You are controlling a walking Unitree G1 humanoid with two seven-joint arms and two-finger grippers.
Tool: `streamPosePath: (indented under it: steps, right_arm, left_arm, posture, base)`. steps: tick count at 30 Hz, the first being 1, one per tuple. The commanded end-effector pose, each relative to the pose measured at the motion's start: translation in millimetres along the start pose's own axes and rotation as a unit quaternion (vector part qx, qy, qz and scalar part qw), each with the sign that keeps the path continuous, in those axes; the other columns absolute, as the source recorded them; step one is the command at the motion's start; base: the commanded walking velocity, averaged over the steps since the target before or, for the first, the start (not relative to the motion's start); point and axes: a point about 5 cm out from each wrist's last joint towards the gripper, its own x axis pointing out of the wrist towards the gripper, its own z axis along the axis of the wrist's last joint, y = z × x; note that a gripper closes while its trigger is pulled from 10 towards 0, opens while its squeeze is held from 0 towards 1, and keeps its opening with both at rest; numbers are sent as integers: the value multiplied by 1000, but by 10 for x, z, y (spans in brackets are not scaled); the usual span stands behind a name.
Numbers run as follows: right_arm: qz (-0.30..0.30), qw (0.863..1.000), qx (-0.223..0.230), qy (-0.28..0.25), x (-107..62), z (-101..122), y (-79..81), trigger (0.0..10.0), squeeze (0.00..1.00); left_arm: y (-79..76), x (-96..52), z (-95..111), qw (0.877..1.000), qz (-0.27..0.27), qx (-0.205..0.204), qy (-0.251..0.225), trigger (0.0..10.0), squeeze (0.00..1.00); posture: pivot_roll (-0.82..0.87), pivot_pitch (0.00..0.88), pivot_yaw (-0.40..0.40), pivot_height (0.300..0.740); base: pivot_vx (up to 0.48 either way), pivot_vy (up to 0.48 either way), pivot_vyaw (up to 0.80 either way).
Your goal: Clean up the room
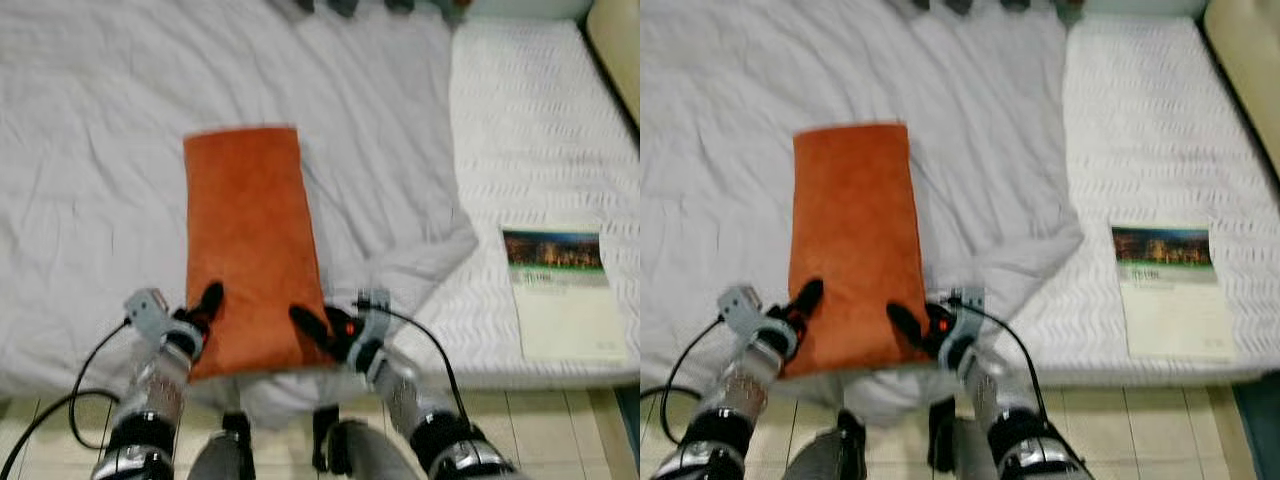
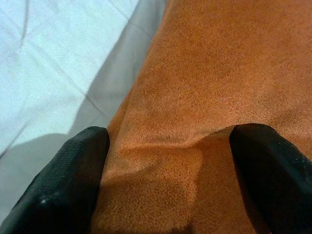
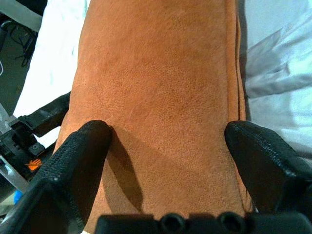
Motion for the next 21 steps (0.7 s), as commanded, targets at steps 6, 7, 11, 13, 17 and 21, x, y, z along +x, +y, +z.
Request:
streamPosePath:
  steps: [6,7,11,13,17,21]
  right_arm:
    - [3,997,25,79,27,-536,237,6627,0]
    - [4,996,23,84,26,-565,254,0,0]
    - [2,995,10,95,16,-628,275,0,0]
    - [0,995,4,99,10,-640,271,0,0]
    - [-11,995,-9,104,-11,-665,240,0,0]
    - [-30,994,-10,107,-53,-690,180,0,0]
  left_arm:
    - [101,-43,-360,996,33,25,79,10000,0]
    - [93,-39,-372,995,33,32,84,10000,0]
    - [63,-26,-402,994,28,44,91,863,0]
    - [53,-22,-407,994,26,45,91,863,0]
    - [14,-15,-448,994,16,55,98,0,0]
    - [-27,-13,-485,993,3,59,102,0,0]
  posture:
    - [-27,504,-159,740]
    - [-22,505,-158,740]
    - [-23,503,-156,740]
    - [-23,503,-156,740]
    - [-26,506,-157,740]
    - [-25,515,-158,740]
  base:
    - [0,0,0]
    - [0,0,0]
    - [0,0,0]
    - [0,0,0]
    - [0,0,0]
    - [0,0,0]
